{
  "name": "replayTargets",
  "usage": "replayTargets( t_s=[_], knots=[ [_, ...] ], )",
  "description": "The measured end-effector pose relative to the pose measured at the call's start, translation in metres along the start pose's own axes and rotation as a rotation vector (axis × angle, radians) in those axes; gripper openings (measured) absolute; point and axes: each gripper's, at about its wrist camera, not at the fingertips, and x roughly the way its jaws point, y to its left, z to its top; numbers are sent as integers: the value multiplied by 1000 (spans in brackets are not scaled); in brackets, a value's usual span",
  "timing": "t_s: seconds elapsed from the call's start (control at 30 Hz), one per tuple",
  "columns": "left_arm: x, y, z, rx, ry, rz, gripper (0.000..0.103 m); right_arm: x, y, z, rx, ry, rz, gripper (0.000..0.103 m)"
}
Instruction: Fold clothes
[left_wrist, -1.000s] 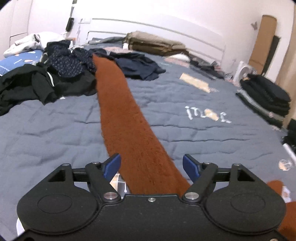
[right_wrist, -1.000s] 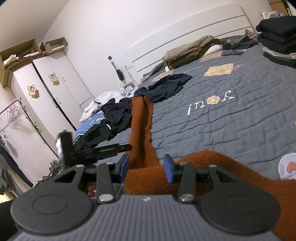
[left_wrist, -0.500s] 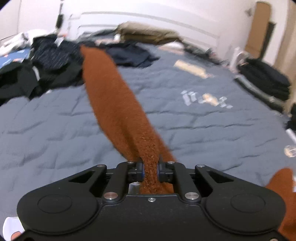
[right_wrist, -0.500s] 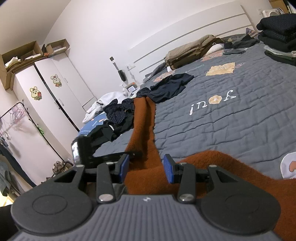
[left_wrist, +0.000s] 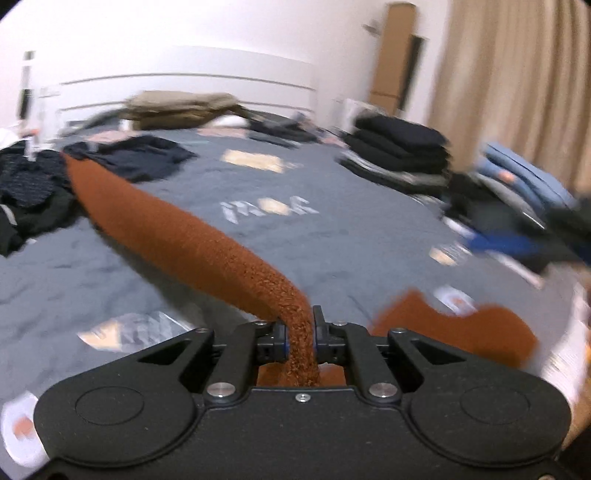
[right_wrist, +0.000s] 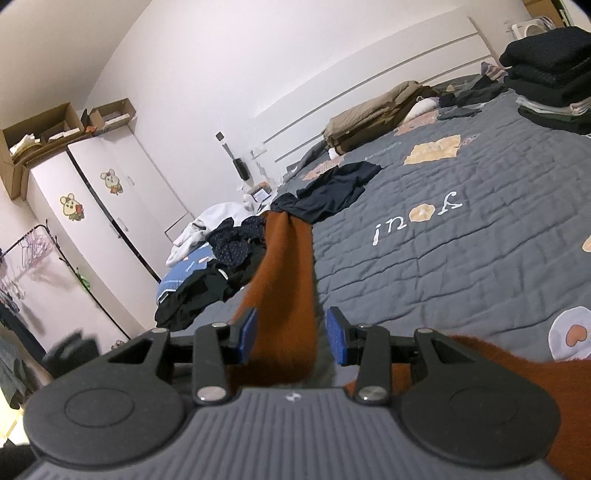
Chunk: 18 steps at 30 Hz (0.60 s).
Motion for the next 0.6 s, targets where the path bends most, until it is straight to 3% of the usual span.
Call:
replayTargets(
  t_s=[0.4, 0.53, 0.6],
  knots=[
    [-66, -111, -78, 0, 173, -370, 9, -9, -7, 4, 23, -27, -17, 40],
    [-69, -121, -87, 68, 200, -330, 11, -9, -6, 3, 13, -20, -18, 40],
    [-68, -108, -84, 27, 203, -298, 13, -9, -6, 3, 10, -17, -18, 40]
  ],
)
